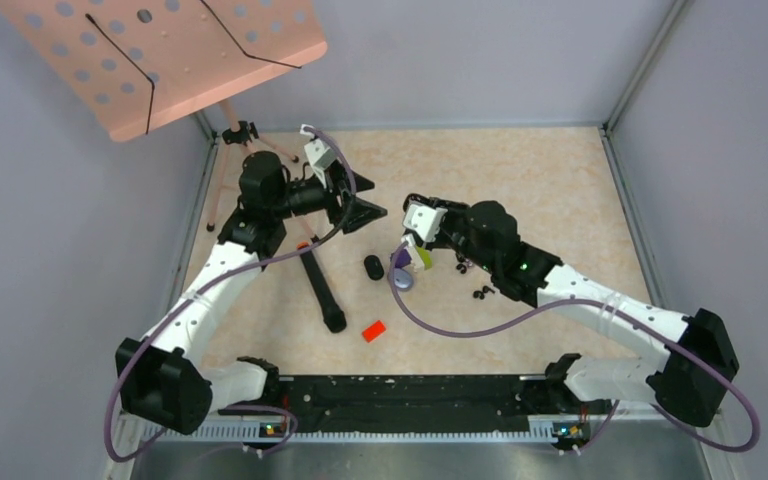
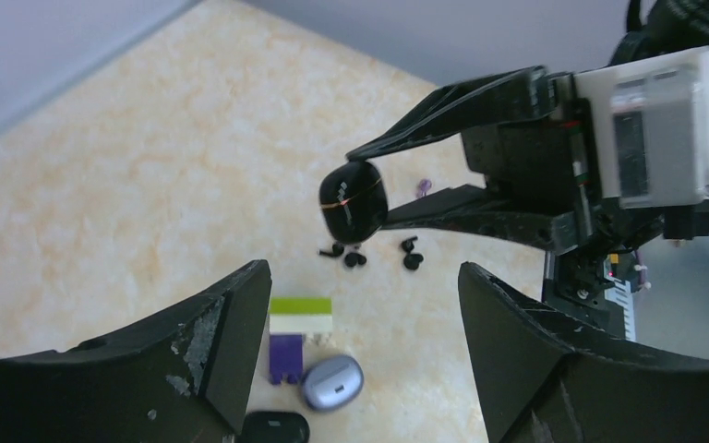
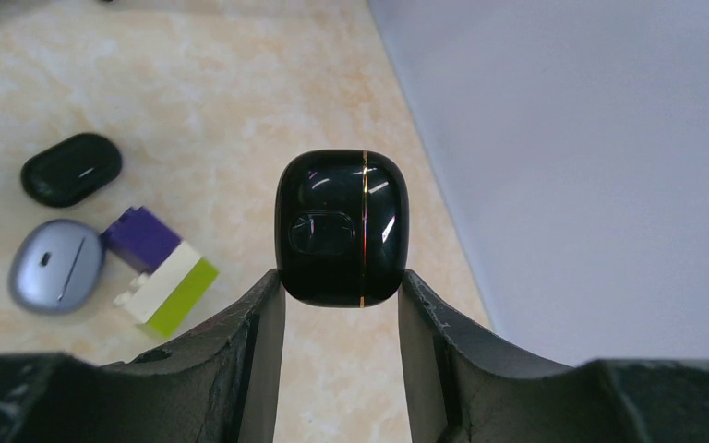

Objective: Insert the wireless bluetooth earbuds into the charging case
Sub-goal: Pick up the charging case at the center of the board.

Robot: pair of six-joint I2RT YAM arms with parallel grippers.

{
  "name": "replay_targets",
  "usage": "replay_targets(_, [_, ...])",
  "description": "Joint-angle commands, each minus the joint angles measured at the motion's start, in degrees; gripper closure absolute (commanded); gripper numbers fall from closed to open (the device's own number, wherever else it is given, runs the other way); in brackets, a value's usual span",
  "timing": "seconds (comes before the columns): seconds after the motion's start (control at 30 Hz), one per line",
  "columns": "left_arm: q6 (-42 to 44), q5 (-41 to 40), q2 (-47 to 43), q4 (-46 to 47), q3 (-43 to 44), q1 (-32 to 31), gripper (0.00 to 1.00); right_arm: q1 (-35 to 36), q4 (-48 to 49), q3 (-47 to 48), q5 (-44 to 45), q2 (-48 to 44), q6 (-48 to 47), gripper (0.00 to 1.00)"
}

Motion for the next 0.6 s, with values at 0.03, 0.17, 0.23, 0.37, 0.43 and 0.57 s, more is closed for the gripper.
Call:
replay_targets(0.03, [3.1, -0.3, 2.9, -0.8, 5.8, -1.2, 0.20, -0.6, 12.5, 3.8, -6.3, 1.4, -0.9, 0.89])
replay_targets(0.17, [4.1, 1.2, 5.0, -1.6, 8.6, -2.7, 0.21, -0.6, 15.7, 4.0, -7.0, 2.1, -2.8, 0.88])
replay_targets(0.23, [4.2, 1.2, 5.5, -0.8, 9.0, -3.5, 0.22, -0.6, 16.7, 3.5, -8.6, 1.7, -4.7, 0.88])
replay_targets(0.37, [2.1, 1.5, 6.5, 2.2, 9.0, -4.7, 0.26, -0.6, 16.4, 3.5, -10.4, 1.1, -7.8, 0.88])
replay_targets(0.43, [2.3, 1.6, 6.7, 2.5, 9.1, -5.3, 0.29, -0.6, 16.4, 3.4, -10.4, 1.0, -9.0, 0.88])
replay_targets(0.57, [3.4, 1.5, 7.1, 2.6, 8.9, -5.5, 0.37, -0.1, 16.9, 2.8, -10.4, 0.7, -10.5, 0.88])
